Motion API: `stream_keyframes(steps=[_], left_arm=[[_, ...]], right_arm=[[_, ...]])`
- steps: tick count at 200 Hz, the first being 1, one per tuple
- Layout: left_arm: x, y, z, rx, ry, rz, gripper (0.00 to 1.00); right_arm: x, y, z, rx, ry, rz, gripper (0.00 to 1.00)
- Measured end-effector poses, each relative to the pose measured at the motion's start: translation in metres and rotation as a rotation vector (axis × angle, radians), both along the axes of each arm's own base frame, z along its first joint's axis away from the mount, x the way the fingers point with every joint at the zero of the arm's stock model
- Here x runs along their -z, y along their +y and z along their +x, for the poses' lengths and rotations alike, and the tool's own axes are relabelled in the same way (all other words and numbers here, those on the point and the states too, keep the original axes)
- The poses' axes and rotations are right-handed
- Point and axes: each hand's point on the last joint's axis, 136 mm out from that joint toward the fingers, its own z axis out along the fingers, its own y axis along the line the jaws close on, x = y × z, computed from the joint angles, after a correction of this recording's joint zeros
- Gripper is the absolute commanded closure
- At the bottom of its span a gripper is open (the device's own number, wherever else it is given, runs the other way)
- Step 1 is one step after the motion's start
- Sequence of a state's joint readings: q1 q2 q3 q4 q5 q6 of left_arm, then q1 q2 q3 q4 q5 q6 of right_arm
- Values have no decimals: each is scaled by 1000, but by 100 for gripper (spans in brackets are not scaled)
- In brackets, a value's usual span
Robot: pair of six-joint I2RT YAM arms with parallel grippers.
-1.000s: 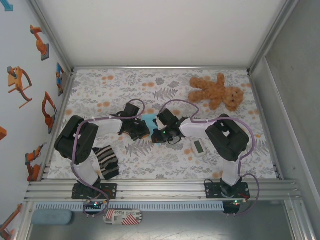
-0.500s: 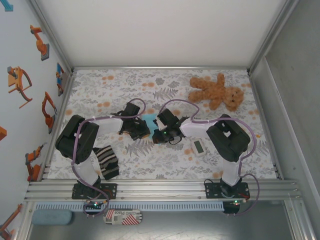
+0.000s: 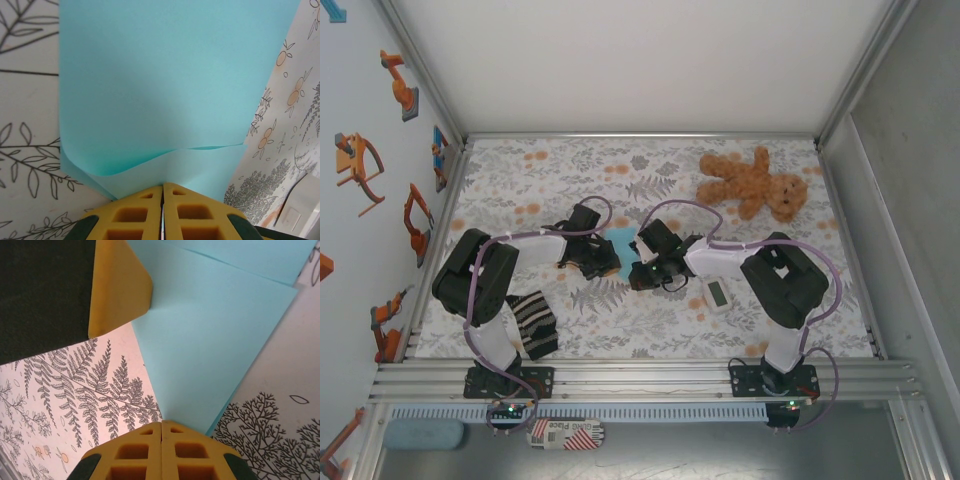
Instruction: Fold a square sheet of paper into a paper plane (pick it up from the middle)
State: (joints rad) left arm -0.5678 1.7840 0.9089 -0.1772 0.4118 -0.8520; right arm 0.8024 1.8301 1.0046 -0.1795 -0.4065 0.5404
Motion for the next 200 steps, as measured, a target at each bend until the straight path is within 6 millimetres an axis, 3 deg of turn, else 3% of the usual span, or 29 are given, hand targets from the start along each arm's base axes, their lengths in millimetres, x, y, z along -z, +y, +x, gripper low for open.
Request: stream_keyframes(steps=[167, 200], left_arm=[[1, 0, 0, 11, 1, 1, 92], [1, 0, 1, 10, 3, -2, 92]], right_arm=[[7, -8, -3, 11, -9, -19, 100], [8, -20, -14, 12, -15, -18, 100]])
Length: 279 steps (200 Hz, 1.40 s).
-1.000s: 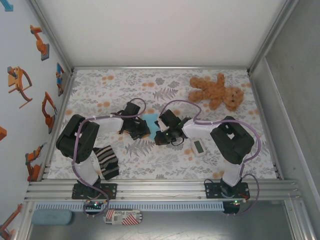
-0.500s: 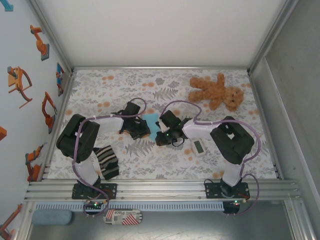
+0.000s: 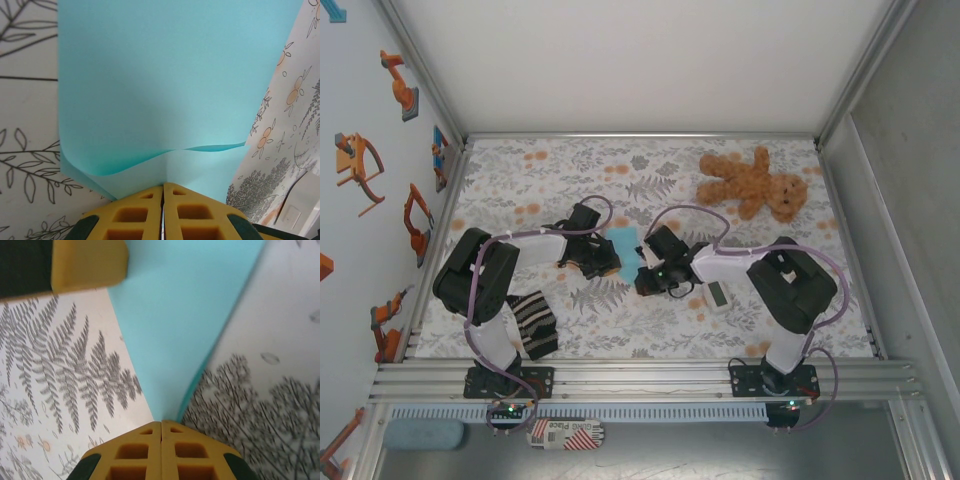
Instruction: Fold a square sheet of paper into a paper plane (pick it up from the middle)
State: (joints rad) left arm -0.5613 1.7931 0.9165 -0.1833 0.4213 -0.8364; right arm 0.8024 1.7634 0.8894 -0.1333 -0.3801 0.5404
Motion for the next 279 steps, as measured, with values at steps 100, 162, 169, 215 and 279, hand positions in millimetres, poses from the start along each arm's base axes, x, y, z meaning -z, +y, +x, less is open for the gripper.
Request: stream_keyframes(steps=[100, 162, 169, 215, 279], left_arm=[[-1, -1, 0, 4, 2, -4, 92], [-2, -1, 0, 4, 2, -3, 91], [-2, -1, 0, 4, 2, -3, 91], [-3, 0, 2, 4, 2, 8, 90], [-25, -4, 7, 21, -57, -23, 87]], right_arm=[[-38, 15, 7, 40, -40, 83, 100], [-16, 31, 22, 61, -16, 52, 100], [-14, 30, 22, 63, -15, 47, 100], [-9, 28, 23, 69, -14, 30, 100], [-2, 26, 21, 69, 1, 13, 100]])
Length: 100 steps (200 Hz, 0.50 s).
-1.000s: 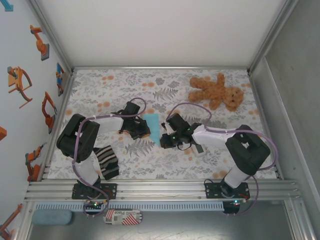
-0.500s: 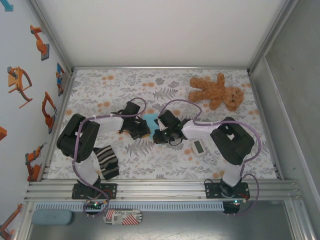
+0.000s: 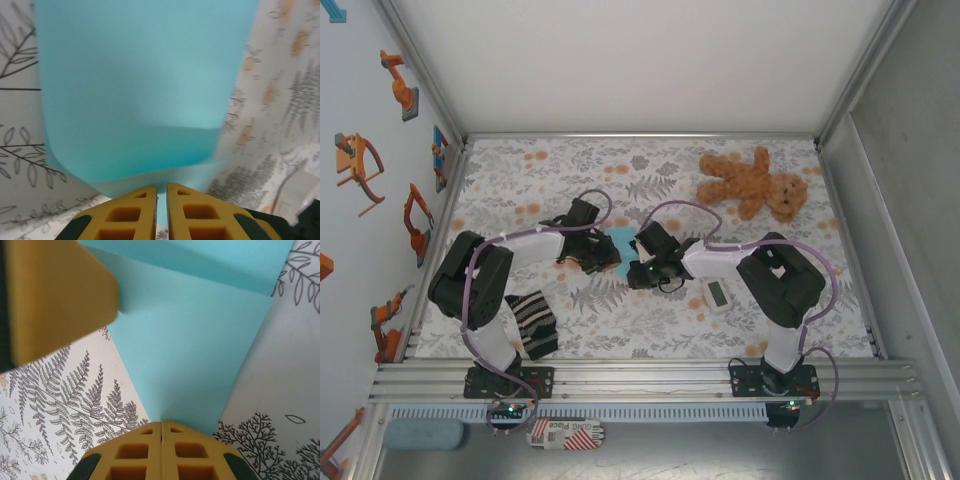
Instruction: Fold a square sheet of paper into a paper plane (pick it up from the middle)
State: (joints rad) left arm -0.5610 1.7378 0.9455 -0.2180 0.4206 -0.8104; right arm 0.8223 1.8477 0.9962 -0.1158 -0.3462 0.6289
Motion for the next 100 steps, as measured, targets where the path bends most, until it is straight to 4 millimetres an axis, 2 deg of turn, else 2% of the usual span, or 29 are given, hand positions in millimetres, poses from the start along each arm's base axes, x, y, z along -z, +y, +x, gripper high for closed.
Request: stream_keyframes(steps=[30, 63, 100], left_arm=[[-12, -7, -2, 19, -51, -54, 89], [-1, -12, -17, 49, -29, -60, 92], [10, -19, -22, 72, -10, -63, 92]], right_arm=[[0, 0, 0, 0, 0, 0, 100], [0, 0, 0, 0, 1, -1, 100], [1, 0, 0, 0, 1, -1, 100]])
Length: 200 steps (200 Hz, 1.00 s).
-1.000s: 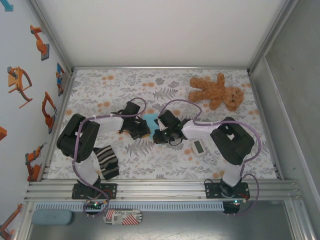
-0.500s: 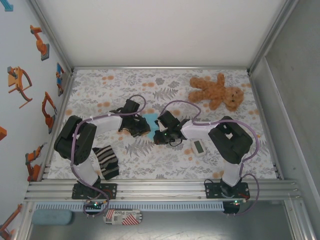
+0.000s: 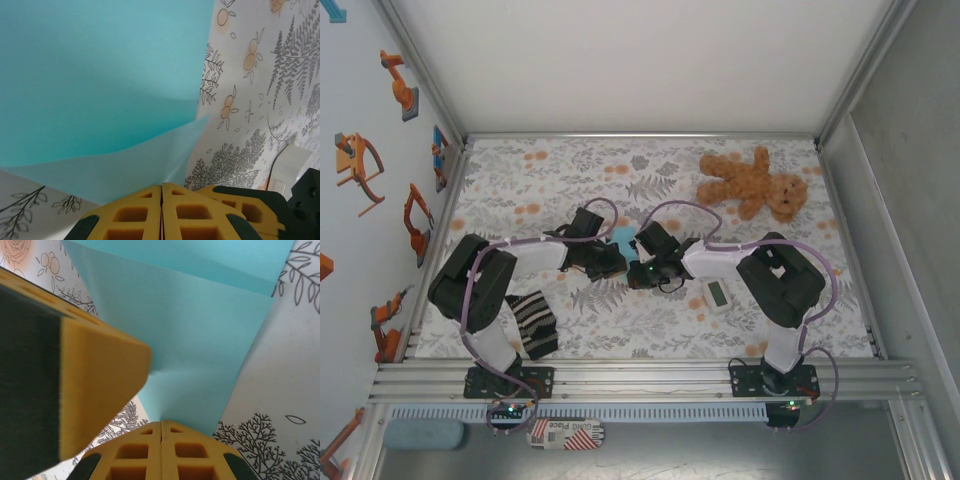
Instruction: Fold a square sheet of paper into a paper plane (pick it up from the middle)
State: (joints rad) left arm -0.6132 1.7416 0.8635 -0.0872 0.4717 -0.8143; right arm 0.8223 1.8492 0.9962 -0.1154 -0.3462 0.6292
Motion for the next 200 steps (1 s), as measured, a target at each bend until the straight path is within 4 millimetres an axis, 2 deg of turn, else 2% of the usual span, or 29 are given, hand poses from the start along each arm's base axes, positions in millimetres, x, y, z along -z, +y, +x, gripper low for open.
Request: stream_keyframes(steps=[40, 99, 200], left_arm=[[11, 0, -3, 4, 17, 22, 93], [12, 6, 1, 12, -5, 34, 93], [14, 61, 30, -69, -8, -4, 93]], right_arm=[[0, 0, 0, 3, 2, -1, 100], [2, -2, 0, 4, 16, -23, 100], [2, -2, 5, 31, 2, -29, 100]])
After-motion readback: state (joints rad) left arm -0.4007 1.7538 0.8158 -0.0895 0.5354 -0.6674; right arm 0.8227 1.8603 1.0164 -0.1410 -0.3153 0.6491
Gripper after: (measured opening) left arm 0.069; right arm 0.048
